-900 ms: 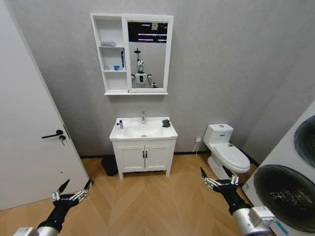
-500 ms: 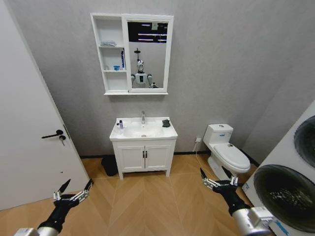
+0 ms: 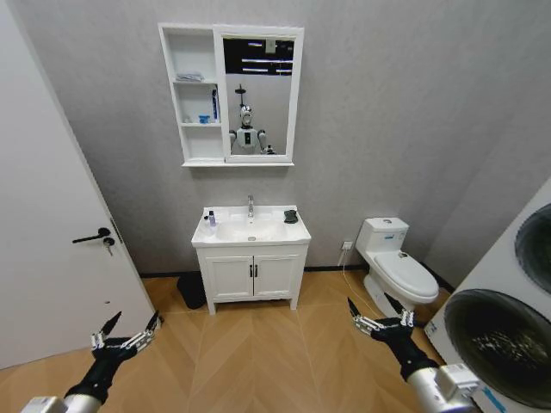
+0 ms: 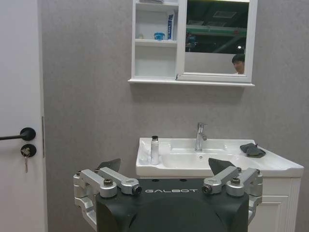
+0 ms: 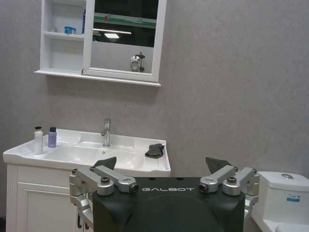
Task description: Move facial cleanser and shampoo from washbasin to cabinet, then wipe washbasin with towel.
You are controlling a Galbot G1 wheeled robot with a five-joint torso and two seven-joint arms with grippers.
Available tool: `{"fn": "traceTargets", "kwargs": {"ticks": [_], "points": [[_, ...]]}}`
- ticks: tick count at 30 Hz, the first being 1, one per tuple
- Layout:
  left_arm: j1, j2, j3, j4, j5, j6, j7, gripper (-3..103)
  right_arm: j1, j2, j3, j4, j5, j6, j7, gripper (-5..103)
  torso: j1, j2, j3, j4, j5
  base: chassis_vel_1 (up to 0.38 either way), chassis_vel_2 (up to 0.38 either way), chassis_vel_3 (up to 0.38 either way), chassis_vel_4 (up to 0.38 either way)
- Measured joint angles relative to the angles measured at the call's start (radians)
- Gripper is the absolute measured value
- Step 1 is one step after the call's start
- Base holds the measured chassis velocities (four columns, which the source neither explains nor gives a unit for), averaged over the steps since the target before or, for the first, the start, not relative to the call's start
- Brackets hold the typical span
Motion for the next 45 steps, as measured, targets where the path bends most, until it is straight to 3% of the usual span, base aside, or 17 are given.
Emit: {"fn": "traceTargets", "kwargs": {"ticks": [45], "points": [[-0.02, -0.047, 0.07, -0.049, 0.036, 0.047, -0.022, 100, -0.022, 0.002, 0.001, -0.047, 0.004, 0.075, -0.025, 100, 0.0, 0.0, 0.0, -0.0001, 0.0002, -0.227, 0.224, 0.229, -0.232]]}}
